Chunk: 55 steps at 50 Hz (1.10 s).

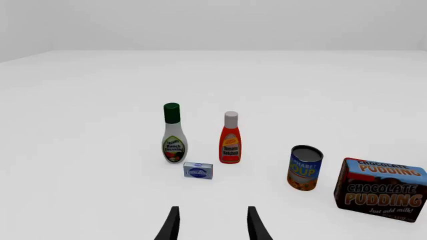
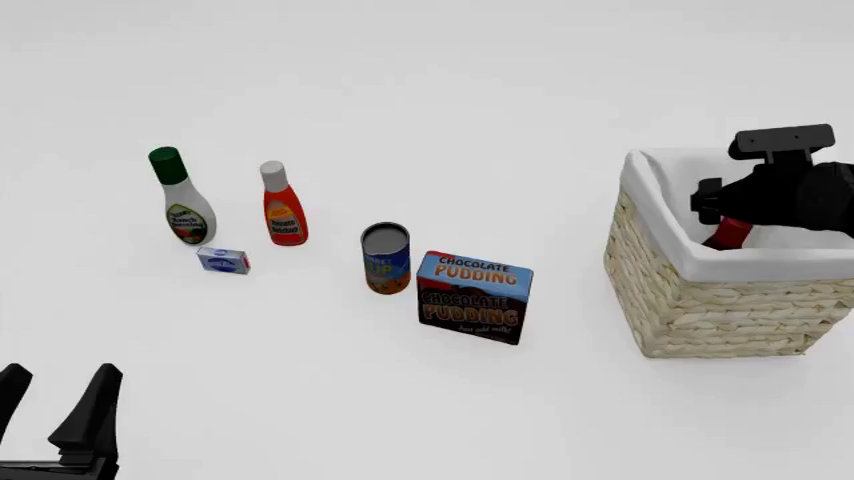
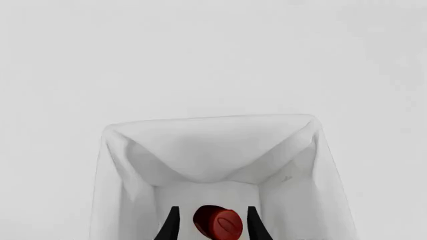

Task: Pick the bbq sauce and place it in the basket.

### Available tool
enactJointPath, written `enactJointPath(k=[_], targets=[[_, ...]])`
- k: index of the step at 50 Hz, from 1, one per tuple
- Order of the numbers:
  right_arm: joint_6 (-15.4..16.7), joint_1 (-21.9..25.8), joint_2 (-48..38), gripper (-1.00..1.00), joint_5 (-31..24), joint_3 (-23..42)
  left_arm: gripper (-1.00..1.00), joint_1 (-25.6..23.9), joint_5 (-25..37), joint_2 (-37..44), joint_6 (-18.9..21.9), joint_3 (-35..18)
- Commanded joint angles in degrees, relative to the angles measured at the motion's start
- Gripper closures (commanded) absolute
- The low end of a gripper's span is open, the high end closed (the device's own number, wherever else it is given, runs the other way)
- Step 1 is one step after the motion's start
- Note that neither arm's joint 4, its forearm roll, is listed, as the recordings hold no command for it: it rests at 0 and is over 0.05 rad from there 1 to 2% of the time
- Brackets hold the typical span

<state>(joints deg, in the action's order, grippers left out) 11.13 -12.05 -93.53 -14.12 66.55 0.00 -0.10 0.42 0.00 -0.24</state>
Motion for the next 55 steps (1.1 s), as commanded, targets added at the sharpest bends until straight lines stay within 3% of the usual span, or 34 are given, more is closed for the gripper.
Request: enactJointPath(k=[1,36,55], targets=[[0.34,0.66,3.06,-1.00,-2.65,1.36,-1.00,0.00,0.00,0.00,0.00,0.00],[2.42,1.91,16.48,-1.00,-12.13,3.72,-1.00,0.00,0.00,0.00,0.00,0.00],[1.89,2.22,22.84,-1.00,-15.64,4.29,-1.00,0.00,0.00,0.00,0.00,0.00]])
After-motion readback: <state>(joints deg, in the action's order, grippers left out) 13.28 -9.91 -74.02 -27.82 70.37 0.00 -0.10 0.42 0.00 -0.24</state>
